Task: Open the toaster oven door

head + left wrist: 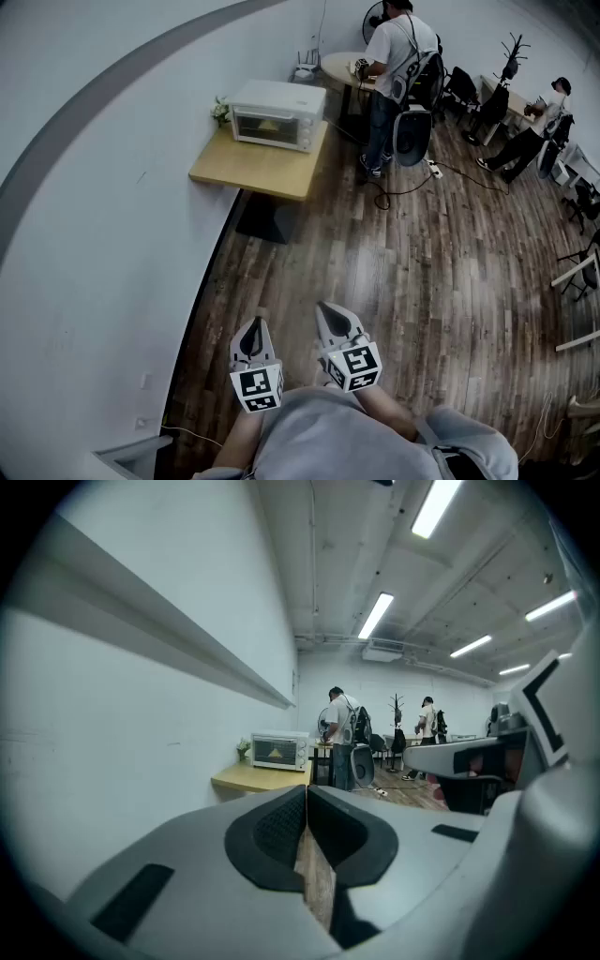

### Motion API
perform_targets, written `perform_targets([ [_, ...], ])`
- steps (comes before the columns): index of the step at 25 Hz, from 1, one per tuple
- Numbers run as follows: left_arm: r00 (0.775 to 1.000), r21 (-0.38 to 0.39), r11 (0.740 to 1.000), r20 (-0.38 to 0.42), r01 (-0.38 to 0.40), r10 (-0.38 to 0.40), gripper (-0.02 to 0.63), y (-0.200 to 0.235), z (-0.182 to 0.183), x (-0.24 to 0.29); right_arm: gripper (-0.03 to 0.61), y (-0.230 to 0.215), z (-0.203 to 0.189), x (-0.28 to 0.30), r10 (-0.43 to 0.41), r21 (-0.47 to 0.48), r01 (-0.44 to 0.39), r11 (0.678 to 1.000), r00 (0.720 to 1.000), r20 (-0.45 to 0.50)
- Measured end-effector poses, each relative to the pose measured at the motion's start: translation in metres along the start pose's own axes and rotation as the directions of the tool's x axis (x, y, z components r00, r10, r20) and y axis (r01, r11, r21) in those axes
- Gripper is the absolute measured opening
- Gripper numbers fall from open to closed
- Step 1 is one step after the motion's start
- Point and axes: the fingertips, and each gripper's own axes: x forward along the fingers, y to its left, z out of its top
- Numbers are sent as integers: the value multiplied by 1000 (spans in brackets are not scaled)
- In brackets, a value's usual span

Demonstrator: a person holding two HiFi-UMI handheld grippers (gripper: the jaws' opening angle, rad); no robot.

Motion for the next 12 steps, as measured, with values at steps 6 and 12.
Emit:
perform_targets([
  [6, 1000, 6, 1000, -7, -1, 1, 5, -17, -2, -1, -2, -7, 2, -11, 13, -26, -13, 1000, 1000, 4],
  [12, 1000, 12, 1000, -13, -7, 7, 5, -44, -5, -5, -2, -23, -2, -30, 27, -34, -27, 999, 1000, 4],
])
